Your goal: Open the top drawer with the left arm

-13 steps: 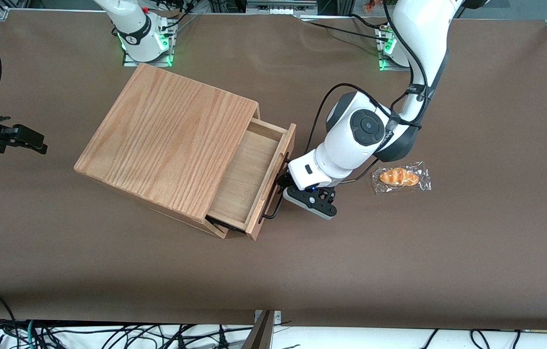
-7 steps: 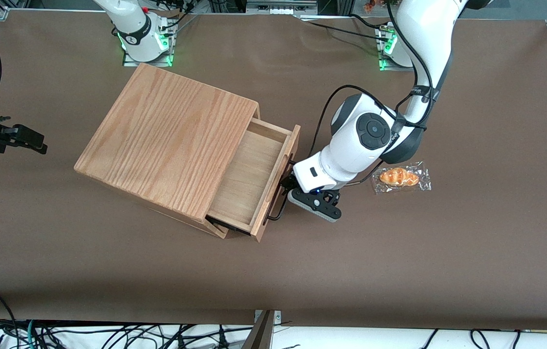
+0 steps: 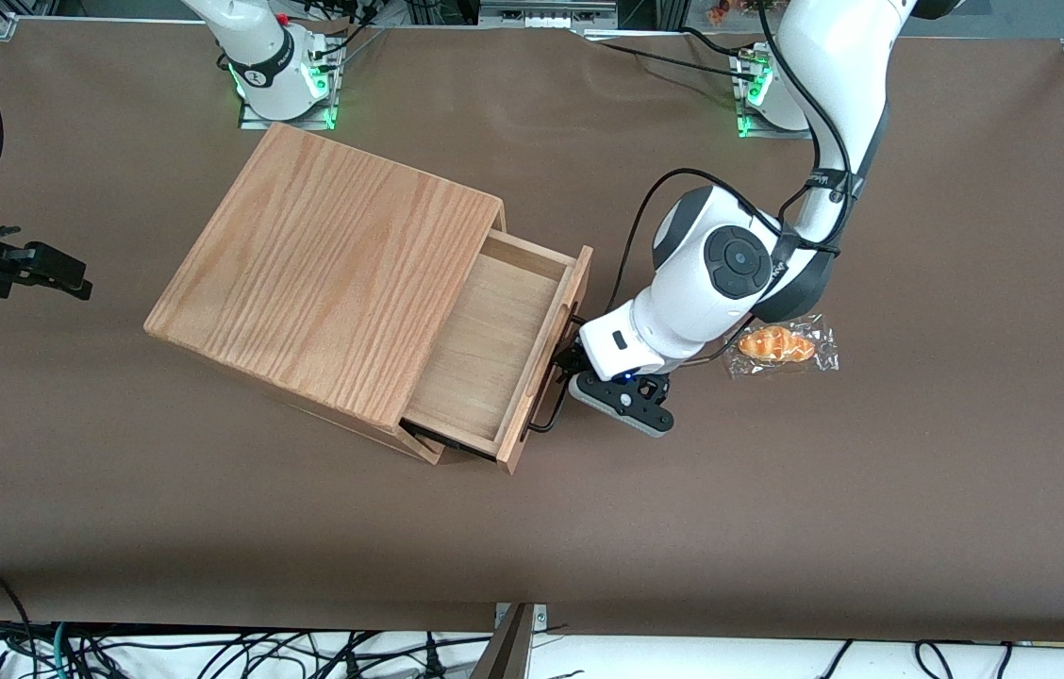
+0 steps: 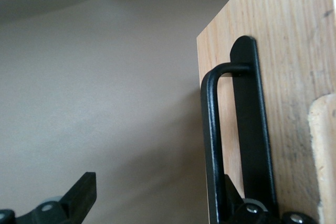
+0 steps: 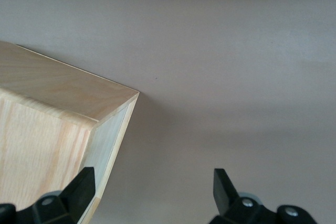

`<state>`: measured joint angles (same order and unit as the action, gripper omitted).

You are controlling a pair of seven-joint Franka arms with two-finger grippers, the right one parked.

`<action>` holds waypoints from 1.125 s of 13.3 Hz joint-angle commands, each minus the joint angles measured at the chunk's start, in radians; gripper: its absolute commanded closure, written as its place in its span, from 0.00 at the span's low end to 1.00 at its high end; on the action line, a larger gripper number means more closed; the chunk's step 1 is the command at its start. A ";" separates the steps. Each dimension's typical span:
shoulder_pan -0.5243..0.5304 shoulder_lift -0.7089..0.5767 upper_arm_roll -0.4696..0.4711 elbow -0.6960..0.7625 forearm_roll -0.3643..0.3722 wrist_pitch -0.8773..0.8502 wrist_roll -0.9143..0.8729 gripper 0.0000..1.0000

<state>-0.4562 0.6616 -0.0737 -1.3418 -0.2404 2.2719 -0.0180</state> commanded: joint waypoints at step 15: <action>0.059 -0.005 0.009 0.010 0.013 -0.054 0.109 0.00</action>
<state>-0.4106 0.6613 -0.0800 -1.3369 -0.2447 2.2430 0.0313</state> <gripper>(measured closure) 0.000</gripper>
